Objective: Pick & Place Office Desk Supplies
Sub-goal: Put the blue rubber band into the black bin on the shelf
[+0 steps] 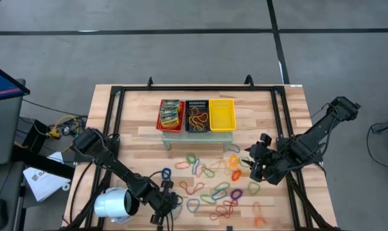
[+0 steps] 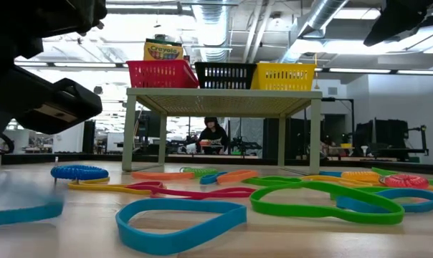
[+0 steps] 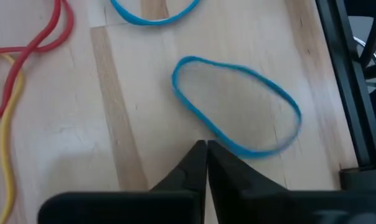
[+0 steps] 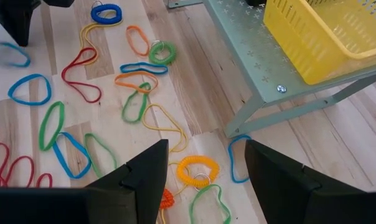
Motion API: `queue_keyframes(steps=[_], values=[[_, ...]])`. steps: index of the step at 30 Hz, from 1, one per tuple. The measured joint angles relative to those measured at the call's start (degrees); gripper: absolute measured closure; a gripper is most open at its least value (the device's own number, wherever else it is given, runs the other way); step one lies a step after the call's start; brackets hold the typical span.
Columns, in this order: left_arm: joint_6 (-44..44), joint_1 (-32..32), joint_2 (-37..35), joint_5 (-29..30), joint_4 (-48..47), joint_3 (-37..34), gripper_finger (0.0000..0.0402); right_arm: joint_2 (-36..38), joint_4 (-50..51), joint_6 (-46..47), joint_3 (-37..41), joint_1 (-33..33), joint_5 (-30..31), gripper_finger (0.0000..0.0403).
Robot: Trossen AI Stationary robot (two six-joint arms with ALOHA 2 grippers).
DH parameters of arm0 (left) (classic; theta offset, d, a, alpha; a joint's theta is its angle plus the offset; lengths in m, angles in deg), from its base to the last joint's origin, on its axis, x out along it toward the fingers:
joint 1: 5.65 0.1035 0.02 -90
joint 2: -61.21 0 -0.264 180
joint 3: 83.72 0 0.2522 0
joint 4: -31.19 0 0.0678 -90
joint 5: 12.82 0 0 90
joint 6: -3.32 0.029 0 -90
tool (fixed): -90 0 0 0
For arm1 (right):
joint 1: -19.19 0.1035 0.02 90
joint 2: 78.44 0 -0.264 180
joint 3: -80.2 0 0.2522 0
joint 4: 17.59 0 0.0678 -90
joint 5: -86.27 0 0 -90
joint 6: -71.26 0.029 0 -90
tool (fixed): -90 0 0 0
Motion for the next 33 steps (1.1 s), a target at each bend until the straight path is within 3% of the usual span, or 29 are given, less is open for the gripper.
queue_keyframes(steps=[4, 14, 20, 24, 28, 33], values=[[2.03, 1.64, -3.69, 0.14, -2.80, -0.64, 0.0401, 0.00, 0.01, 0.00, 0.00, 0.00, -1.10, 0.0194], [8.17, 7.45, -14.83, 7.89, -4.94, -0.11, 0.0401, 0.00, 0.01, -0.15, 0.00, 0.00, -1.11, 0.0194], [9.06, 9.33, -17.34, 7.11, -5.81, -0.16, 0.0401, 0.00, 0.23, -0.12, 0.00, 0.00, -1.11, 0.0194], [12.13, 7.34, -16.89, 2.71, -5.27, -0.16, 0.0399, 0.00, 0.23, -0.12, 0.00, -0.02, -1.11, 0.0194], [14.65, 4.91, -15.92, 3.70, -3.12, -0.12, 0.0376, 0.00, 0.23, -0.05, 0.00, -0.02, -1.11, 0.0194], [14.43, 4.27, -13.22, 2.40, 4.80, -0.60, 0.0316, 0.00, 0.12, 0.01, 0.00, -0.02, -1.11, 0.0194]])
